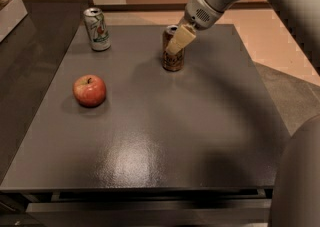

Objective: Move orange can near apple

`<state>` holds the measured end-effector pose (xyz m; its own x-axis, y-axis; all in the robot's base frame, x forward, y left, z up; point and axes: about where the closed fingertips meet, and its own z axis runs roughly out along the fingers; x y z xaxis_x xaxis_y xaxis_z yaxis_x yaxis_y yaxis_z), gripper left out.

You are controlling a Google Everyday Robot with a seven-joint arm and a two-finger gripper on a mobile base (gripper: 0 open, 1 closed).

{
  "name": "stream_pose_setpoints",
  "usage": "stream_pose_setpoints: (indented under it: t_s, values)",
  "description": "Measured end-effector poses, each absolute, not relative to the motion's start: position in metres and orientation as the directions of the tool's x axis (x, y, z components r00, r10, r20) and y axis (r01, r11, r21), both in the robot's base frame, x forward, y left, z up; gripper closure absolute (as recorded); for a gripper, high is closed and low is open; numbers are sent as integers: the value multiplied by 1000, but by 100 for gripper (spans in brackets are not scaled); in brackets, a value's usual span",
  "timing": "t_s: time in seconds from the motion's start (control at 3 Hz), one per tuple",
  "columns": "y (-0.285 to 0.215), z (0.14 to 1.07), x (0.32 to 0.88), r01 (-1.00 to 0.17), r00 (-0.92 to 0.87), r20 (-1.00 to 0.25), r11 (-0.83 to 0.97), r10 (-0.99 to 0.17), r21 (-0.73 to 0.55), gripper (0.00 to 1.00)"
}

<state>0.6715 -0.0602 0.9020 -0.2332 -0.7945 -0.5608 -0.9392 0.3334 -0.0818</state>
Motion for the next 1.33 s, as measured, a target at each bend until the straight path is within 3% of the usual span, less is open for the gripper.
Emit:
stream_pose_setpoints:
  t_s: [0.67,1.0,1.33]
  values:
    - [-45,936,653,-963,-121,-615,242,-779,-117,90]
    - [-22,954,635,-975,-33,-636,164,-771,-148,100]
    - [8,958,622,-984,36,-633,83,-773,-158,100]
